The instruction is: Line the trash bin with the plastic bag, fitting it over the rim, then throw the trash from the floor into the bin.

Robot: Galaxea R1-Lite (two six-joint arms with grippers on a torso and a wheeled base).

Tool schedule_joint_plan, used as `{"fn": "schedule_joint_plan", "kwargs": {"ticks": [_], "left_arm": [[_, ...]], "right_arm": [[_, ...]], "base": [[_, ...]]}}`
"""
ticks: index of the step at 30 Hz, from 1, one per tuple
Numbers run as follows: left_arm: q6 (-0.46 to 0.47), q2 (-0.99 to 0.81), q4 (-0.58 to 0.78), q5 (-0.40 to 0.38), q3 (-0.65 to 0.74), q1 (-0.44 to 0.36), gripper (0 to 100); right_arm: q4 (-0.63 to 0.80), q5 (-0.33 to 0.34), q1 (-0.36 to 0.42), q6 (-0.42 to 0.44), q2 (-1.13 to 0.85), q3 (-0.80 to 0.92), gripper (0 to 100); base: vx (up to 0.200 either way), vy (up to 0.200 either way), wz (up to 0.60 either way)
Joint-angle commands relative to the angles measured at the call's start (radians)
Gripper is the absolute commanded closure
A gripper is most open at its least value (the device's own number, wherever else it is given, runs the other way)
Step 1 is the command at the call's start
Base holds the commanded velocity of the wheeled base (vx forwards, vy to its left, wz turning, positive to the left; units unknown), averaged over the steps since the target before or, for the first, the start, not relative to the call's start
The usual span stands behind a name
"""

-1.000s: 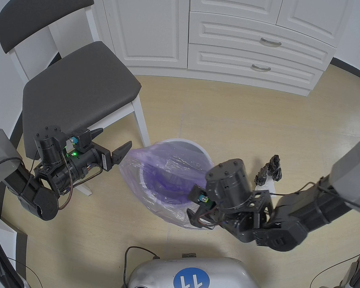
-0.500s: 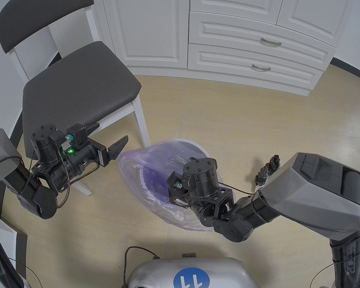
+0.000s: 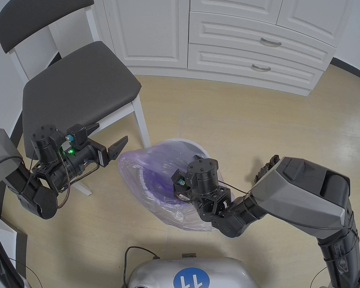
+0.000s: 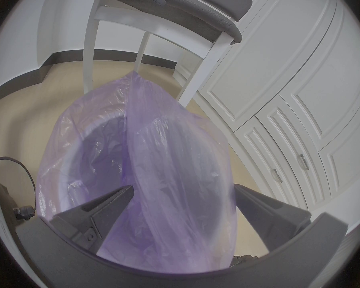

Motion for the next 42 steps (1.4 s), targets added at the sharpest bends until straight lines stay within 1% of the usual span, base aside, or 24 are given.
{"fn": "schedule_joint_plan", "kwargs": {"ticks": [1,5,10,11,17,21,23,27,31,32,33,34,35,36,39,40,42], "left_arm": [[0.001,0.006,-0.001,0.0,0.0,0.0,0],[0.0,0.006,-0.001,0.0,-0.002,0.0,0],[0.0,0.006,-0.001,0.0,-0.002,0.0,0],[0.0,0.006,-0.001,0.0,-0.002,0.0,0],[0.0,0.006,-0.001,0.0,-0.002,0.001,0],[0.0,0.006,-0.001,0.0,-0.002,0.001,0],[0.001,0.007,-0.001,0.0,-0.003,0.001,0],[0.001,0.013,-0.002,0.0,-0.006,0.001,0],[0.001,0.018,-0.002,0.0,-0.006,0.001,0],[0.003,0.02,-0.001,0.002,-0.006,0.001,0],[0.003,0.021,-0.002,0.002,-0.006,0.0,0],[0.003,0.021,-0.002,0.002,-0.006,0.001,0],[0.003,0.023,-0.002,0.002,-0.005,0.0,0],[0.003,0.026,-0.002,0.002,-0.005,-0.002,0],[0.005,0.03,-0.002,0.002,-0.005,-0.003,0],[0.005,0.032,-0.002,0.002,-0.006,-0.005,0],[0.005,0.032,-0.002,0.002,-0.006,-0.006,0]], "right_arm": [[0.0,0.001,-0.011,0.0,0.008,-0.008,0],[0.0,0.001,-0.026,-0.002,0.026,-0.031,0],[0.001,0.001,-0.026,-0.003,0.033,-0.048,0],[0.003,0.001,-0.025,-0.003,0.034,-0.051,100],[0.007,0.003,-0.017,0.003,0.026,-0.062,100],[0.024,0.003,-0.017,0.001,-0.012,-0.076,100],[0.058,0.004,-0.025,0.001,-0.023,-0.097,100],[0.182,0.015,-0.062,0.001,-0.009,-0.263,100],[0.277,0.015,-0.089,0.009,0.065,-0.459,100],[0.302,0.015,-0.099,0.012,0.106,-0.548,100],[0.308,0.015,-0.103,0.014,0.14,-0.613,100],[0.308,0.015,-0.105,0.014,0.146,-0.622,100],[0.309,0.015,-0.109,0.015,0.192,-0.689,100],[0.306,0.017,-0.115,0.015,0.226,-0.689,100],[0.286,0.023,-0.129,0.028,0.246,-0.689,100],[0.254,0.011,-0.132,0.035,0.264,-0.689,100],[0.197,0.011,-0.148,0.032,0.286,-0.689,100]], "base": [[0.0,0.0,0.0],[0.0,0.0,0.0],[0.0,0.0,0.0],[0.0,0.0,0.0],[0.0,0.0,0.0],[0.0,0.0,0.0],[0.0,0.0,0.0],[0.0,0.0,0.0],[0.0,0.0,0.0],[0.0,0.0,0.0],[0.0,0.0,0.0],[0.0,0.0,0.0],[0.0,0.0,0.0],[0.0,0.0,0.0],[0.0,0.0,0.0],[0.0,0.0,0.0],[0.0,0.0,0.0]]}}
